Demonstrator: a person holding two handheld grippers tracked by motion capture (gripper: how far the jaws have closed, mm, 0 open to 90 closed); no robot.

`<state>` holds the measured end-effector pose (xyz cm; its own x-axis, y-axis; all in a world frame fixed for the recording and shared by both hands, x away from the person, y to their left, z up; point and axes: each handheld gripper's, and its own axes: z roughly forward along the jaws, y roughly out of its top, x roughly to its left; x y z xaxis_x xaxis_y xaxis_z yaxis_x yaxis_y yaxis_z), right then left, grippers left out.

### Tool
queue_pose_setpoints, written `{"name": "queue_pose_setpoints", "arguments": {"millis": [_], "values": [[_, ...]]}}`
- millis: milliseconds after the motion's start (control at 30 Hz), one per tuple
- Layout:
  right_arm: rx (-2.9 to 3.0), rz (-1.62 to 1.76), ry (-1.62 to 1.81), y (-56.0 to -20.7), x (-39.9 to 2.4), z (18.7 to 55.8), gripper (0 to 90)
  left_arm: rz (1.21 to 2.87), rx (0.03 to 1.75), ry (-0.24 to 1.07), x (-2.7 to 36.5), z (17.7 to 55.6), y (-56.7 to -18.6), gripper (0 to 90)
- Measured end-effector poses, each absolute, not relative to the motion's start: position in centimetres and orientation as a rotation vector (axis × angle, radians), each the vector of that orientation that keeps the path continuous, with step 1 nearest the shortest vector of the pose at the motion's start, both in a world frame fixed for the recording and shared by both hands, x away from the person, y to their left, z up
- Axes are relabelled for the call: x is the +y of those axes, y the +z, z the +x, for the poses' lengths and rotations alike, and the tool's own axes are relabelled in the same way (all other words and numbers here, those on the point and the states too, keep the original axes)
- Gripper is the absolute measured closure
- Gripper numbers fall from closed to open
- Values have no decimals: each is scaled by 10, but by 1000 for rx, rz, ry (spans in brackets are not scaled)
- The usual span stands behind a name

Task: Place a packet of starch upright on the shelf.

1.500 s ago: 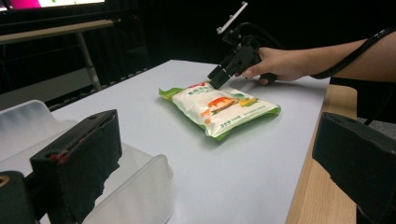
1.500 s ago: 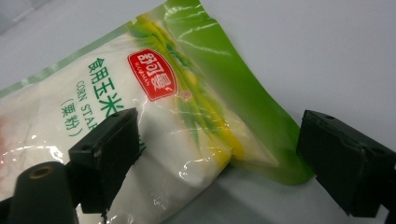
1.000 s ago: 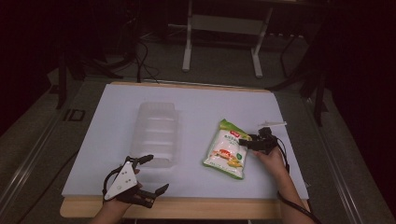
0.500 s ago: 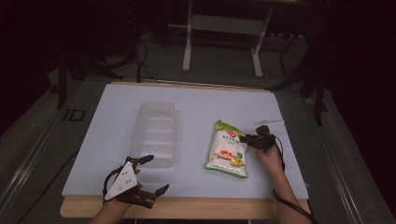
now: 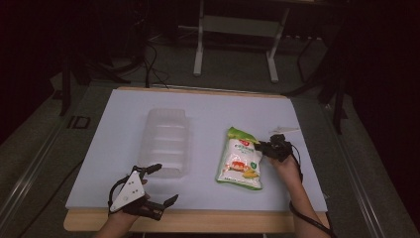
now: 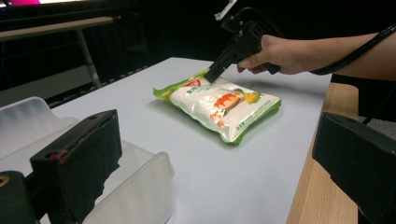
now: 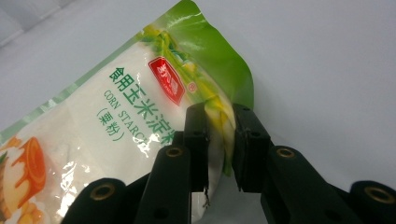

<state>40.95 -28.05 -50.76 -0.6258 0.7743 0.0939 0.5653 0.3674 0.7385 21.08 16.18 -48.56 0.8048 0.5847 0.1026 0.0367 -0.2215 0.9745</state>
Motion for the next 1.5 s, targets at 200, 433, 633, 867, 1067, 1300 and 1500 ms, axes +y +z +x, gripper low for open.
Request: {"name": "queue_pose_setpoints", "arguments": {"millis": [200,433,633,867,1067,1300,1500], "values": [[2333,1173,1139,-497,-277,403,782,1740,487,544,162,211,-485,17],[2323,1112,1178,-479,-273,394,787,1744,488,547,162,211,-485,17],[2303,1044,1238,-465,-269,383,788,1747,489,547,162,211,-485,17],[2272,970,1295,-449,-263,367,793,1750,487,546,160,210,-485,17],[2253,898,1344,-437,-256,351,795,1749,482,548,160,210,-485,17],[2258,830,1423,-422,-251,335,800,1739,497,535,160,211,-484,17],[2263,779,1547,-416,-249,319,805,1752,489,525,156,210,-485,17]]}}
